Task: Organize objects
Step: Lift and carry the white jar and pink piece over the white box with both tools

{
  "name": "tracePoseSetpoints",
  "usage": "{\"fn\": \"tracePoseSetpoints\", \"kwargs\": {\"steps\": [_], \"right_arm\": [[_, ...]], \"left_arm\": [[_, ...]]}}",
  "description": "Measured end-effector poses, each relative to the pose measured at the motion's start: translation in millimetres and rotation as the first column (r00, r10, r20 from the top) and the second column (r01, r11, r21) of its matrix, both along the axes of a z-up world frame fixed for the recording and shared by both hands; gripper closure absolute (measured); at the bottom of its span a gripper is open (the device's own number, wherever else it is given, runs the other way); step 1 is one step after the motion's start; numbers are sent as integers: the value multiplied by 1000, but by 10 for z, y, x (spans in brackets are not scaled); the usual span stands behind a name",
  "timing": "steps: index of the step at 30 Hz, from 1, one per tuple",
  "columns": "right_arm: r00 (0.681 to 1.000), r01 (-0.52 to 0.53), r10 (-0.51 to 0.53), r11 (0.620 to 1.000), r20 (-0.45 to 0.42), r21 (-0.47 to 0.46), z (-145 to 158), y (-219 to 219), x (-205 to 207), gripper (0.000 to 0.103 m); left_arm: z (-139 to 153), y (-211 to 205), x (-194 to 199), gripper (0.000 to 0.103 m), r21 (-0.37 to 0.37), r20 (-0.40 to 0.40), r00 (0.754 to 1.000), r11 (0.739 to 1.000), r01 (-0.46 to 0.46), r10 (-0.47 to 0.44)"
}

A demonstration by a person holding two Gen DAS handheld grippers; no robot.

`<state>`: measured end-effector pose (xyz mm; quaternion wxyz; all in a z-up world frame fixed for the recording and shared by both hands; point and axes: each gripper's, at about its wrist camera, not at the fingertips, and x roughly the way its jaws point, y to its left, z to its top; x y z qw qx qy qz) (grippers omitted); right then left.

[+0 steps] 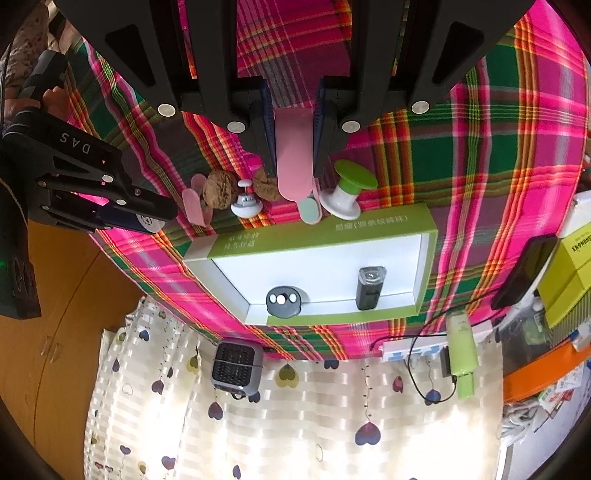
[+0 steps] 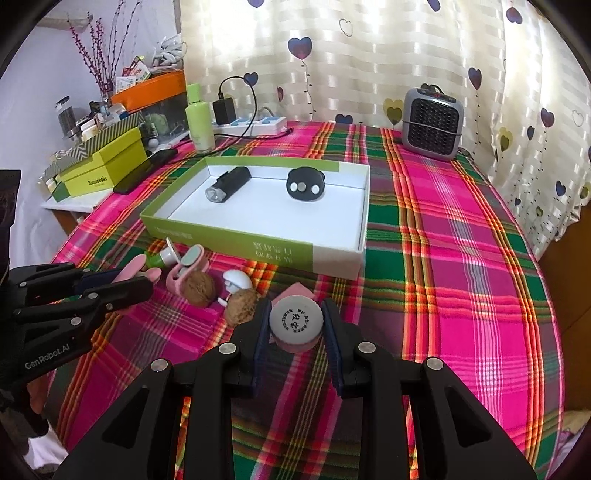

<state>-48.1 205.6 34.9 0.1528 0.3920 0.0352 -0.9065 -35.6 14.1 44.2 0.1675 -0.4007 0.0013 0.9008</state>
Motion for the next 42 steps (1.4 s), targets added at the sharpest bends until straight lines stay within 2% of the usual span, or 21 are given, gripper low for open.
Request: {"fn": "tracePoseSetpoints", "kwargs": {"steps": [19, 42], "right_arm": [[999, -42, 41, 999, -19, -22, 109, -188, -263, 74], [997, -81, 81, 997, -3, -8, 151, -469, -1007, 74]], "left_arm": [[139, -103, -336, 87, 8, -22, 999, 999, -43, 44], [70, -212, -946, 87, 18, 3, 995, 995, -102, 102]]}}
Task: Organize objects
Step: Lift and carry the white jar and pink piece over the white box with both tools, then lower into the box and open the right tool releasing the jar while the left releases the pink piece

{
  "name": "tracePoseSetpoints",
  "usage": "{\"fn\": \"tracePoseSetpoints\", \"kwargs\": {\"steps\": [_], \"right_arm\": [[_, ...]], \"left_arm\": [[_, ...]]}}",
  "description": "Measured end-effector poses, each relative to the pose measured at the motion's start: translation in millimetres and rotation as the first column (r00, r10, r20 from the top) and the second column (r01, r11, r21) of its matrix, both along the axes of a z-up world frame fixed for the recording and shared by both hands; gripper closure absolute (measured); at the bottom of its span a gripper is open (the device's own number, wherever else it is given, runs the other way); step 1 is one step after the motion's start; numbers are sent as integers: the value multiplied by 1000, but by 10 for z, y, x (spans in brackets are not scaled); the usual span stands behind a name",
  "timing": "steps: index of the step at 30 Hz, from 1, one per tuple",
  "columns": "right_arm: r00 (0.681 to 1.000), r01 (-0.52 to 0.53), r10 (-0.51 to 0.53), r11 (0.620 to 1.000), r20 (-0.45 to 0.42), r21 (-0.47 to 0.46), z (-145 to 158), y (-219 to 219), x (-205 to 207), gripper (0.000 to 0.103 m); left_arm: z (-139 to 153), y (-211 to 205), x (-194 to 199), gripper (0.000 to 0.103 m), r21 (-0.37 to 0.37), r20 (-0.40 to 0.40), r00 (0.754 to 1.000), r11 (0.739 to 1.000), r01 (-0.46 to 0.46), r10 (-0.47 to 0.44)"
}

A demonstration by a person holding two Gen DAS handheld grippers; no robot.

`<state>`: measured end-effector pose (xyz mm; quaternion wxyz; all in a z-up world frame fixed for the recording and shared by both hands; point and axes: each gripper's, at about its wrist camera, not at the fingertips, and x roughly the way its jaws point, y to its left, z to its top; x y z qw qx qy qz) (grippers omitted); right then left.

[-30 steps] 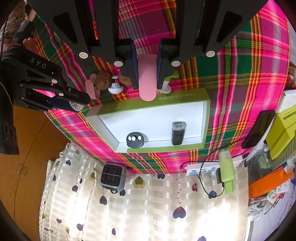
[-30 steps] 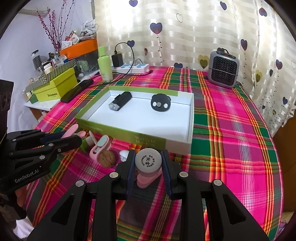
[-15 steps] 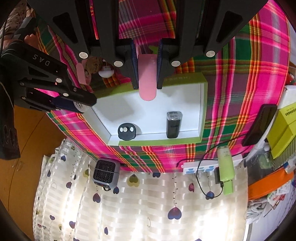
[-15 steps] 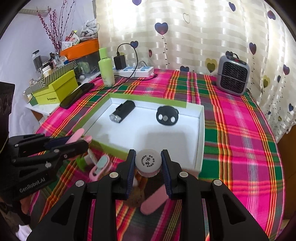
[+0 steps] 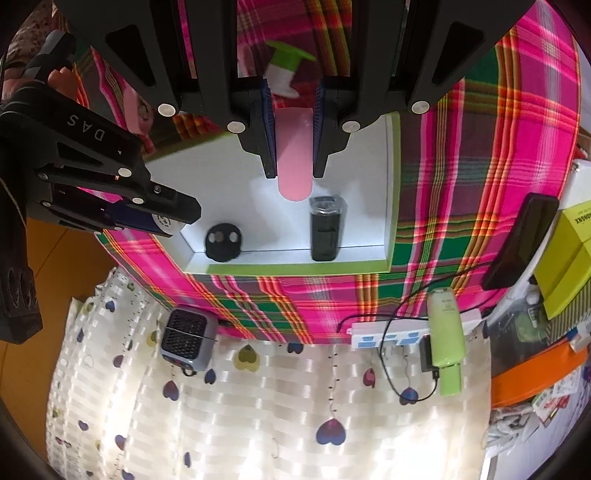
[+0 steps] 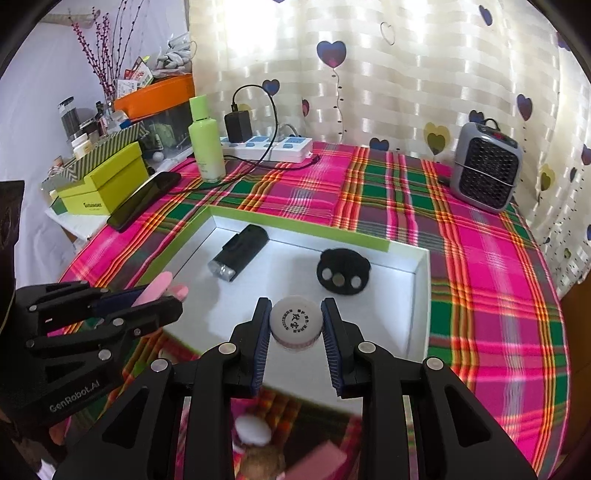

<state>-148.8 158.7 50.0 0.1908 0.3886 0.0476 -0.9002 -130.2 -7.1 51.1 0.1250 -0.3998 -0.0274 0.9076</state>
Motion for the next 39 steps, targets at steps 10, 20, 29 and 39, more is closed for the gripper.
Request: {"fn": "tracePoseSetpoints", "kwargs": {"steps": [10, 20, 29, 39], "right_arm": [[999, -19, 19, 1000, 29, 24, -74, -207, -403, 74], [996, -13, 10, 999, 93, 30, -244, -328, -746, 74], [992, -20, 14, 999, 127, 46, -330, -403, -892, 74], [988, -44, 27, 993, 150, 110, -399, -497, -927, 74]], "left_arm": [[-137, -63, -226, 87, 0, 30, 999, 1000, -22, 22], [-264, -94, -367, 87, 0, 63, 997, 999, -35, 35], [-298, -96, -417, 87, -14, 63, 997, 999, -33, 33], [-301, -91, -422, 87, -16, 61, 998, 999, -29, 29]]}}
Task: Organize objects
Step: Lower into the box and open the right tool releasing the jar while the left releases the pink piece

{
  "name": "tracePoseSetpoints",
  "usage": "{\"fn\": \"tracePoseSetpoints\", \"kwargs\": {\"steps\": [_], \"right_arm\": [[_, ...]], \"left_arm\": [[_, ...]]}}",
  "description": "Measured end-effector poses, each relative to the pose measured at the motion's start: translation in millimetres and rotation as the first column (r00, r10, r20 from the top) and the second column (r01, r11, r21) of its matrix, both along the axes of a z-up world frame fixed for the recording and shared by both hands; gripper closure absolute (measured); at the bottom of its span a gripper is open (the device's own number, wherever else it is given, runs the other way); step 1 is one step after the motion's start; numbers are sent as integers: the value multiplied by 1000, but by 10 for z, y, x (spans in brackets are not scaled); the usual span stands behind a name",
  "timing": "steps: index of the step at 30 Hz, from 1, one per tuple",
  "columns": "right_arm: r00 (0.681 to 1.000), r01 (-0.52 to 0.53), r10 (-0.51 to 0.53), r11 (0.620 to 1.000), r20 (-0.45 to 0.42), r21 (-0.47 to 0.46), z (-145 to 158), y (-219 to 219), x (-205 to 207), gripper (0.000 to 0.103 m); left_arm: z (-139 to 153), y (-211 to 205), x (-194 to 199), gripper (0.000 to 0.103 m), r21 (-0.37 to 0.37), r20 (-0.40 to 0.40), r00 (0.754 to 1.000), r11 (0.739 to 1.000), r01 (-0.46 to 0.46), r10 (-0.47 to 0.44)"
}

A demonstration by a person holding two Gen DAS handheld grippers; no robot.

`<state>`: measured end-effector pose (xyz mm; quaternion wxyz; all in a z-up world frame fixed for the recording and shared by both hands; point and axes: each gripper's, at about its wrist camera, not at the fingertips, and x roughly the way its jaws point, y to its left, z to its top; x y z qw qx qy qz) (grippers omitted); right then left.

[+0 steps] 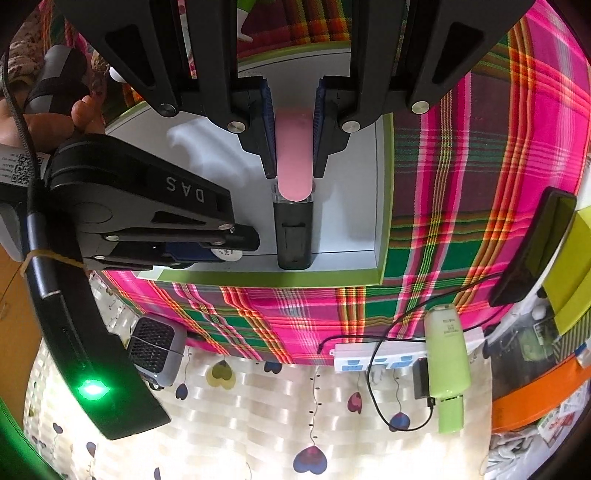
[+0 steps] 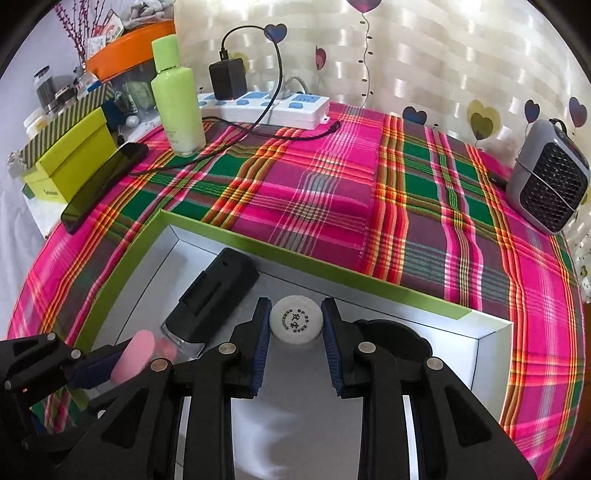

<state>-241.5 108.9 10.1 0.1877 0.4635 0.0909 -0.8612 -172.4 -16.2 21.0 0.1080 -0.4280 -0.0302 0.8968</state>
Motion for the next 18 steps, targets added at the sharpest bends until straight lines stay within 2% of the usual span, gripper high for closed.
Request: {"fn": "tracePoseSetpoints", "kwargs": {"steps": [11, 14, 16, 18], "right_arm": [[1000, -6, 6, 1000, 0, 25, -12, -20, -13, 74], [1000, -6, 6, 1000, 1, 18, -12, -12, -8, 74], [1000, 3, -3, 1000, -3, 16, -7, 1, -6, 70], [1000, 11, -11, 1000, -13, 10, 11, 12, 4, 58]], "left_arm": [[0, -1, -3, 85, -9, -2, 1000, 1000, 3, -3], [4, -6, -8, 78, -10, -7, 1000, 1000, 1, -1], [16, 2, 1, 74, -13, -11, 1000, 1000, -2, 2], [26, -1, 13, 73, -5, -8, 1000, 1000, -4, 4]]}}
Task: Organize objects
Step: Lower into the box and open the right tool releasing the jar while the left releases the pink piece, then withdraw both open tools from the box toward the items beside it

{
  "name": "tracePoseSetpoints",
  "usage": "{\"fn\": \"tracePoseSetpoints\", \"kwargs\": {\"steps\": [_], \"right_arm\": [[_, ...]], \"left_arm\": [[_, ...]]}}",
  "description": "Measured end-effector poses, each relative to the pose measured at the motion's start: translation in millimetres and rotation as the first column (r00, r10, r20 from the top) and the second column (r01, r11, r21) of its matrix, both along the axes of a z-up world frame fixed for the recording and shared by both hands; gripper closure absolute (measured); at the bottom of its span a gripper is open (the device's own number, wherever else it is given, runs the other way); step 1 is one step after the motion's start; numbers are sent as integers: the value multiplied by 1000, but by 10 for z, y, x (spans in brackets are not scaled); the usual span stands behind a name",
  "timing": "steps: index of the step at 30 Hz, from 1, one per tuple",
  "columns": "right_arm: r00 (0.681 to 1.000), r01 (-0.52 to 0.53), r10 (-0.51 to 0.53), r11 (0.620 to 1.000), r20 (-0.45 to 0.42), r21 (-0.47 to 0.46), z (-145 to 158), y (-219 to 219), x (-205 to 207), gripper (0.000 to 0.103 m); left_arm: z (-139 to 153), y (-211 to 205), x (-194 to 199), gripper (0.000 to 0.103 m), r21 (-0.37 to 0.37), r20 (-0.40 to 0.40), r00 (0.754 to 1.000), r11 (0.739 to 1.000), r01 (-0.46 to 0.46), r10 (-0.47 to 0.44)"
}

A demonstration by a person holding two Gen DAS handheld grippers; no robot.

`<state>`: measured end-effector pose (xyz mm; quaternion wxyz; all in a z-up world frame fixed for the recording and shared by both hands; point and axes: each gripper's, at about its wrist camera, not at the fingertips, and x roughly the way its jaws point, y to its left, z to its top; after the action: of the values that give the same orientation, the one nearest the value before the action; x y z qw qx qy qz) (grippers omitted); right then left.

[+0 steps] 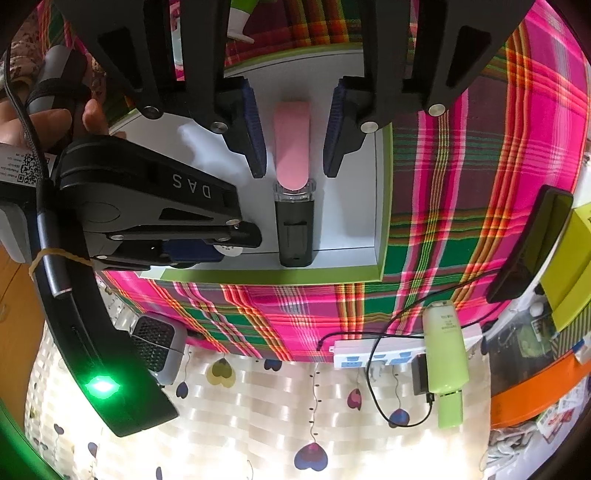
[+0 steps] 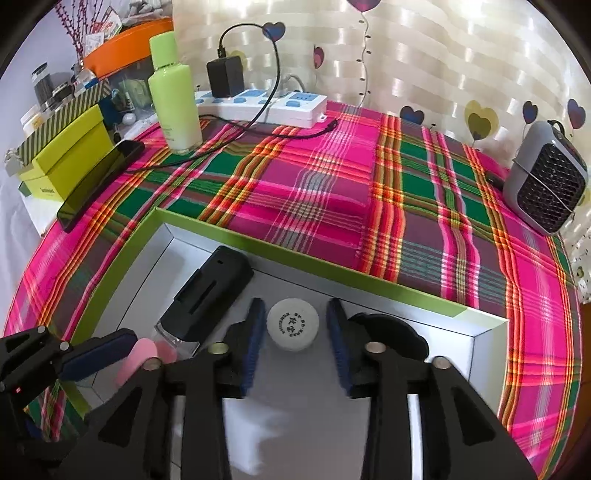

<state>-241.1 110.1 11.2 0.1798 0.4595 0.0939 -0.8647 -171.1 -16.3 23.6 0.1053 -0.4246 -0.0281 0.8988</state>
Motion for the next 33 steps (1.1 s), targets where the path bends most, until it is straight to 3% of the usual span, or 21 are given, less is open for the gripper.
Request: {"fn": "tracePoseSetpoints", "kwargs": {"steps": [10, 22, 33], "right_arm": [[999, 24, -26, 999, -44, -40, 137, 123, 186, 55], [990, 85, -98, 988, -104, -125, 442, 421, 721, 55], [981, 159, -174, 976, -90, -149, 391, 726, 1157, 55]], "left_arm": [[96, 8, 177, 67, 0, -32, 999, 1000, 0, 0], [234, -43, 547, 65, 25, -59, 998, 1000, 4, -2], [253, -53, 791, 65, 40, -37, 999, 999, 21, -20]]}}
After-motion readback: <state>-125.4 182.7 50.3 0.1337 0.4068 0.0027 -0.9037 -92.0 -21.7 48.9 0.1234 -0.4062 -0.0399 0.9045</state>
